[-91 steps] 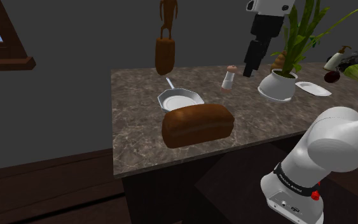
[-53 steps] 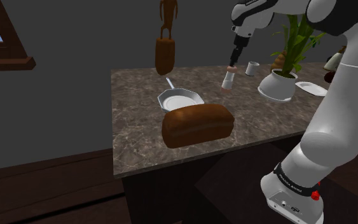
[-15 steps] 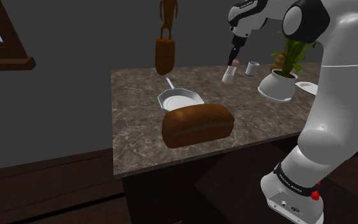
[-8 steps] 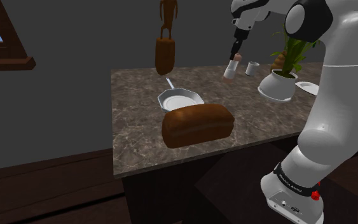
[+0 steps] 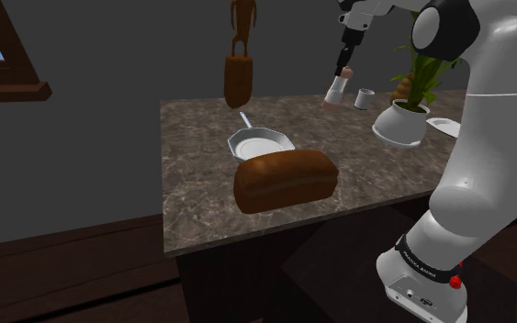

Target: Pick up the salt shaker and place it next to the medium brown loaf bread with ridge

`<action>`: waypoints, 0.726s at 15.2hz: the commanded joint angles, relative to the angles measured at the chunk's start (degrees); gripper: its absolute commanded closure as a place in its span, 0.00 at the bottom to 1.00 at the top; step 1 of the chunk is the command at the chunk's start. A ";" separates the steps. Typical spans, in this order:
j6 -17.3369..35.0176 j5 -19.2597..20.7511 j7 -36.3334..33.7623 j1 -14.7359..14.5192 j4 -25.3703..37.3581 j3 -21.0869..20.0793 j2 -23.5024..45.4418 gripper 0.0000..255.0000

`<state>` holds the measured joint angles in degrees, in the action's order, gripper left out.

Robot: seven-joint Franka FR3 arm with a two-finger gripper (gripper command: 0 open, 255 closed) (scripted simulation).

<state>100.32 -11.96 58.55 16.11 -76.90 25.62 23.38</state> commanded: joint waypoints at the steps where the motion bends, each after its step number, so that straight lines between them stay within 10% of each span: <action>1: -1.56 -0.05 -0.11 0.23 1.80 0.02 0.26 1.00; 11: -10.56 -0.85 -0.52 2.13 13.01 0.01 2.47 1.00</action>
<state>90.94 -12.65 58.08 17.95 -65.47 25.65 25.43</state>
